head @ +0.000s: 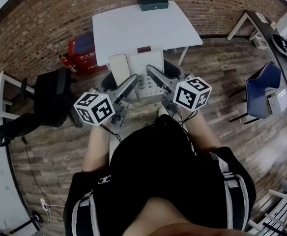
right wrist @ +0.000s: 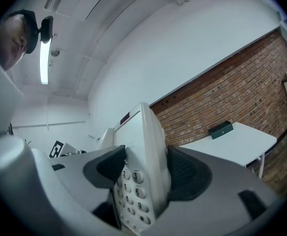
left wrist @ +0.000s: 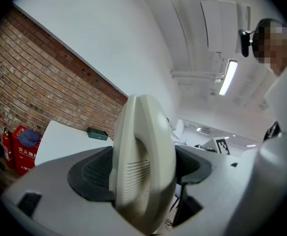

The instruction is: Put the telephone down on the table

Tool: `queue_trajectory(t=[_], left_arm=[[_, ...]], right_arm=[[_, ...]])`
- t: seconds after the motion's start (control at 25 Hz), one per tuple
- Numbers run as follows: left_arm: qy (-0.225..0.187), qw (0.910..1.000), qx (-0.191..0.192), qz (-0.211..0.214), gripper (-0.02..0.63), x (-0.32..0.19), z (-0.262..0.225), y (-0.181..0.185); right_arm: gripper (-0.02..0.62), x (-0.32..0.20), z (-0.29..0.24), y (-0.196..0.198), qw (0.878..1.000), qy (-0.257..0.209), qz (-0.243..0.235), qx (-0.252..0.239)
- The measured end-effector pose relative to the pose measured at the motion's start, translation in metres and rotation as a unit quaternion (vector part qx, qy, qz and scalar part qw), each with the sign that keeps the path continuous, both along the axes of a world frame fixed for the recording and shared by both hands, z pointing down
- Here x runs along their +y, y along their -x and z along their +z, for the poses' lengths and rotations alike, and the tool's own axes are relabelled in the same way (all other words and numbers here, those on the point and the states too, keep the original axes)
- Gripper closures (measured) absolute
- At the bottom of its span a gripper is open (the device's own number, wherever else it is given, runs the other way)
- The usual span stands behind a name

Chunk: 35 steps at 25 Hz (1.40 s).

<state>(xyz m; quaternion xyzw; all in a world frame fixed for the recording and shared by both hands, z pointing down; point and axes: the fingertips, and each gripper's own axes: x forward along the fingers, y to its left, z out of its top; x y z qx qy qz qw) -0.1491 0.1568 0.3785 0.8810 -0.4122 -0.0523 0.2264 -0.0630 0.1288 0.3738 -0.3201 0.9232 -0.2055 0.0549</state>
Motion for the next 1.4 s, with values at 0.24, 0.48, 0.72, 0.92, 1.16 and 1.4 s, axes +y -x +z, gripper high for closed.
queue_trajectory(t=[0.24,0.48,0.72,0.92,1.16,1.4], left_arm=[[0.003,1.0,-0.002,0.002,0.229,-0.012,0.003,0.007],[0.011,0.9999,-0.009,0.001,0.229,-0.04,0.013,0.005],[0.011,0.9999,-0.013,-0.003,0.229,-0.09,0.021,0.0],[0.012,0.9998,-0.014,-0.004,0.229,-0.138,0.022,-0.01],[0.014,0.9998,-0.013,-0.009,0.229,-0.198,0.023,-0.019],[0.023,0.9995,-0.012,-0.017,0.229,-0.259,0.026,-0.03]], right_arm=[[0.367,-0.012,0.004,0.007,1.0,0.003,0.001,-0.003],[0.367,-0.041,0.015,0.005,1.0,0.011,-0.001,-0.007],[0.367,-0.092,0.023,0.001,1.0,0.009,-0.004,-0.011],[0.365,-0.139,0.024,-0.009,1.0,0.01,-0.006,-0.011],[0.367,-0.201,0.024,-0.018,1.0,0.01,-0.011,-0.011],[0.365,-0.263,0.028,-0.028,1.0,0.019,-0.018,-0.011]])
